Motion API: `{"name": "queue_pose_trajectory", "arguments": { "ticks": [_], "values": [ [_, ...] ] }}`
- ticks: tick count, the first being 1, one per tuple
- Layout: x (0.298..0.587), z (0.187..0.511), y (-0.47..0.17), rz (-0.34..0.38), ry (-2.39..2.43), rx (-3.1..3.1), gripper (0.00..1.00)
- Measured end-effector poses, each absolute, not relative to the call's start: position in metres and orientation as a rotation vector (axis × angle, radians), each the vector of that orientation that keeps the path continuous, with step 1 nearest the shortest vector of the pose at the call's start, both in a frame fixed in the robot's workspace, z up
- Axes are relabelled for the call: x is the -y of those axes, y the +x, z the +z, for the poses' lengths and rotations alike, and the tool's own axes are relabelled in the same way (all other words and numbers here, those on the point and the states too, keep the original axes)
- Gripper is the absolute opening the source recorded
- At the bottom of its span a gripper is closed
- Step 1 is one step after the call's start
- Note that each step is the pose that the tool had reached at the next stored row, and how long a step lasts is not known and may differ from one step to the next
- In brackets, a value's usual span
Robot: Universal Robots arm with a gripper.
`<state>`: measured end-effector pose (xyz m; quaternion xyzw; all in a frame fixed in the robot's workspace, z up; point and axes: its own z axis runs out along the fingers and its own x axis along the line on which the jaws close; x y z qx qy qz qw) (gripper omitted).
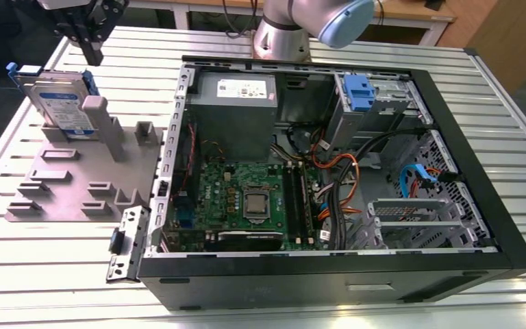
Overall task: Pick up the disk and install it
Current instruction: 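Reach for the disk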
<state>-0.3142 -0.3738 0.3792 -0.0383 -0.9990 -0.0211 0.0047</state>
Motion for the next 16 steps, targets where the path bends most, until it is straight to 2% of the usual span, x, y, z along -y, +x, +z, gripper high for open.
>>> {"name": "queue_pose_trajectory", "arguments": {
  "ticks": [16],
  "values": [
    [0.3738, 0.3791, -0.3170, -0.066, -0.120, 3.129, 0.11]
  ]
}}
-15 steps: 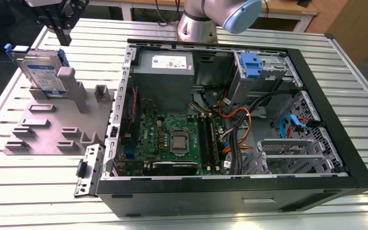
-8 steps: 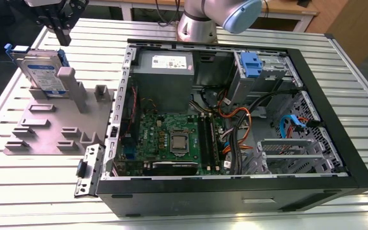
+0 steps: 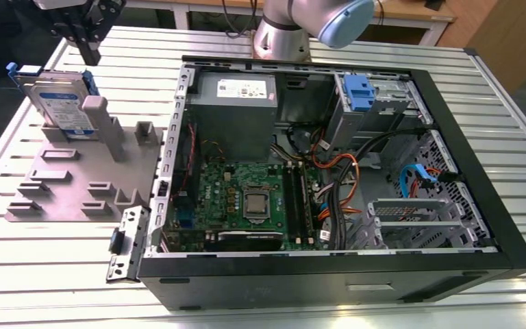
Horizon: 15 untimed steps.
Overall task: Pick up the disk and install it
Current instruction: 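Reach for the disk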
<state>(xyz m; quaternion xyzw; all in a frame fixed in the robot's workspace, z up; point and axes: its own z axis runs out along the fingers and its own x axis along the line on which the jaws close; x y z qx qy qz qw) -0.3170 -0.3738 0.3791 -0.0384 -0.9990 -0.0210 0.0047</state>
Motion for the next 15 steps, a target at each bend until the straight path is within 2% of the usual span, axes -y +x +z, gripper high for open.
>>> {"name": "queue_pose_trajectory", "arguments": {
  "ticks": [15],
  "values": [
    [0.367, 0.378, -0.341, -0.066, -0.120, 3.129, 0.11]
  ]
}}
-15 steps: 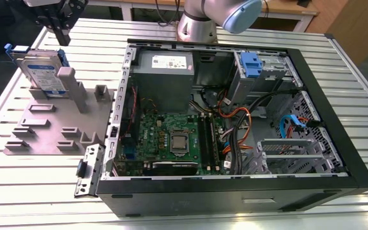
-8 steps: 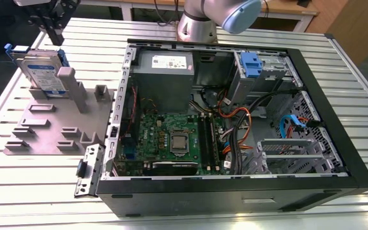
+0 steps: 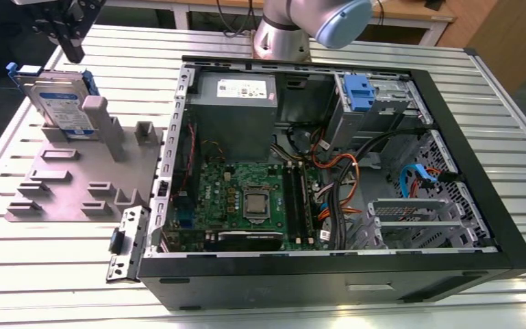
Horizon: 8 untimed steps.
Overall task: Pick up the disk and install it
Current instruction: 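Reach for the disk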
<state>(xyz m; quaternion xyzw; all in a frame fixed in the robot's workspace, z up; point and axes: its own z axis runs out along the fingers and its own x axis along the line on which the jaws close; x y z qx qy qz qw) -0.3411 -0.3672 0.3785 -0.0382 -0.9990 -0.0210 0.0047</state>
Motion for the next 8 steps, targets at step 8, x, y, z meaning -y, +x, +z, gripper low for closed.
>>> {"name": "queue_pose_trajectory", "arguments": {
  "ticks": [8],
  "values": [
    [0.3657, 0.3782, -0.3469, -0.066, -0.120, 3.129, 0.11]
  ]
}}
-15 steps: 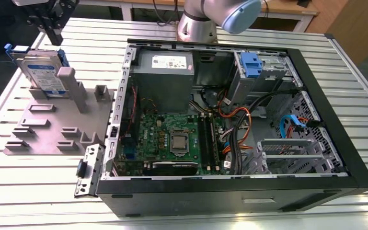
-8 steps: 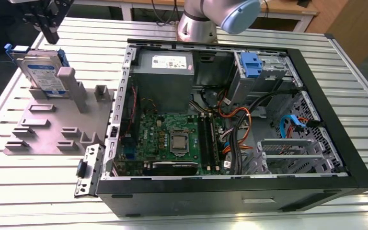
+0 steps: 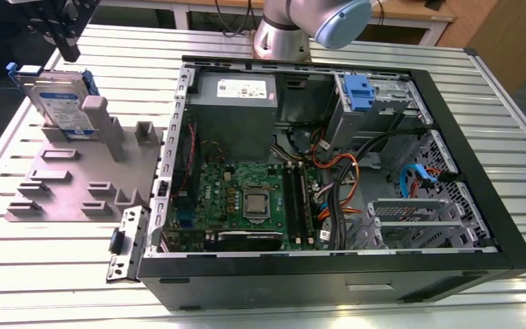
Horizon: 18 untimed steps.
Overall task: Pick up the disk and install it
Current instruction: 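Reach for the disk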
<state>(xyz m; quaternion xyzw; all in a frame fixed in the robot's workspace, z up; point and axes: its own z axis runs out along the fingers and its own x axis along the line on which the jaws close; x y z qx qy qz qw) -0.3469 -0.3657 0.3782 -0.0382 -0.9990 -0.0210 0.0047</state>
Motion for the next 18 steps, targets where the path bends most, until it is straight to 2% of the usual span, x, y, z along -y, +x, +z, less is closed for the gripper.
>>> {"name": "queue_pose_trajectory", "arguments": {
  "ticks": [18],
  "values": [
    [0.352, 0.376, -0.377, -0.066, -0.120, 3.129, 0.11]
  ]
}}
